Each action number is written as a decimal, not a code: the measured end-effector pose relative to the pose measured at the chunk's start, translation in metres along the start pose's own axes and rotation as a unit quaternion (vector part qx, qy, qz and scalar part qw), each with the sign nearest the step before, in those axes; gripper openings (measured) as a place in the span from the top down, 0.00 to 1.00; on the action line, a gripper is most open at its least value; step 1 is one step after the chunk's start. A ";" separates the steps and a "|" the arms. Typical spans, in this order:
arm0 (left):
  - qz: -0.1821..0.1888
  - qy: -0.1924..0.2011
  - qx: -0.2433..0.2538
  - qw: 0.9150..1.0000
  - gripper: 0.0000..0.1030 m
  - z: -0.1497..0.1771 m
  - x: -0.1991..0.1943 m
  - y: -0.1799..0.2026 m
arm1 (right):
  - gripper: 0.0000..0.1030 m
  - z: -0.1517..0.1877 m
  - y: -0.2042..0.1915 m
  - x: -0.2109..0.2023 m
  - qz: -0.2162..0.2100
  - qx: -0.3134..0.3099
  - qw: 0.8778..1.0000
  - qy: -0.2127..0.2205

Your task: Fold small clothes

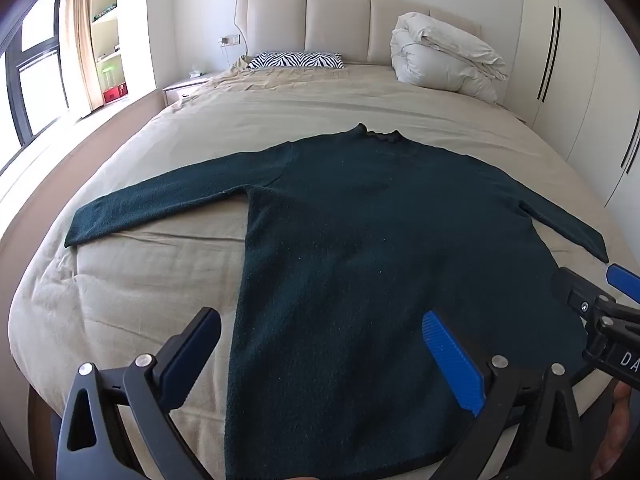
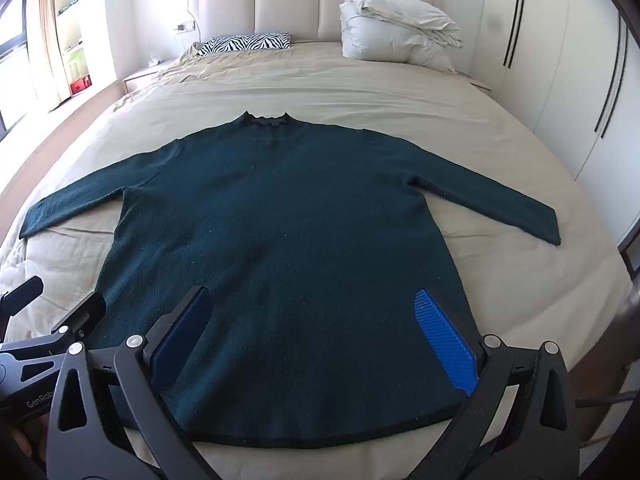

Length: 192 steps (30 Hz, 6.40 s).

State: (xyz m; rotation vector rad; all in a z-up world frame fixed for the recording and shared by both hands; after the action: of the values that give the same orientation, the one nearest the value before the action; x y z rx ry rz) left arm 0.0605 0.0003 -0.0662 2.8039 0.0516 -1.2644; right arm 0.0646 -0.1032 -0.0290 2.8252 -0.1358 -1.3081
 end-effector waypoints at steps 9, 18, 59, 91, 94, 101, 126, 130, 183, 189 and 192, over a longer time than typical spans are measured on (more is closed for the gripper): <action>-0.001 0.000 0.002 1.000 0.00 -0.001 -0.002 -0.001 | 0.00 0.000 -0.001 0.000 0.003 -0.001 1.000 0.000; -0.002 -0.003 0.004 1.000 0.00 0.001 0.000 -0.001 | 0.00 0.002 -0.001 0.001 0.003 -0.001 1.000 -0.002; -0.002 -0.006 0.003 1.000 0.00 0.002 0.001 -0.001 | 0.00 0.006 -0.001 0.006 0.005 -0.001 1.000 -0.006; 0.003 -0.008 0.000 1.000 0.00 0.015 0.004 0.003 | 0.00 0.013 0.000 0.013 0.004 0.001 1.000 -0.010; 0.004 -0.008 -0.001 1.000 0.00 0.013 0.004 0.003 | 0.00 0.013 -0.001 0.013 0.004 0.001 1.000 -0.011; 0.021 0.016 -0.001 1.000 0.00 0.010 -0.003 0.004 | 0.00 0.013 -0.001 0.014 0.004 0.000 1.000 -0.011; 0.093 0.043 -0.263 0.959 0.00 -0.022 0.031 -0.200 | 0.00 -0.058 -0.040 -0.009 -0.090 0.039 0.992 0.084; 0.115 0.084 -0.391 0.909 0.00 -0.028 0.052 -0.288 | 0.00 -0.067 -0.064 0.000 -0.104 0.026 0.991 0.075; -0.215 0.109 0.292 0.925 0.88 -0.103 0.190 -0.067 | 0.46 -0.146 -0.237 0.289 -0.533 0.203 0.777 -0.268; -0.206 0.118 0.285 0.929 0.88 -0.108 0.187 -0.070 | 0.52 -0.134 -0.279 0.338 -0.496 0.177 0.785 -0.325; -0.205 0.114 0.286 0.929 0.87 -0.106 0.189 -0.071 | 0.73 -0.135 -0.291 0.350 -0.503 0.168 0.785 -0.320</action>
State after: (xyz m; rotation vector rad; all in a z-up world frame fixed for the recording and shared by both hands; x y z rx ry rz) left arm 0.2609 0.0799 -0.1410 3.5875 0.3539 -1.1524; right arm 0.4126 0.1536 -0.2245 2.5196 1.4546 -2.5900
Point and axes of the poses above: each gripper's, at about its wrist camera, not at the fingertips, and x roughly the way its jaws point, y to its right, z to its underside, the point moved 9 cm from there along x, roughly the way its jaws point, and after that the axes turned 1 degree about -y, right-handed, at the moved point
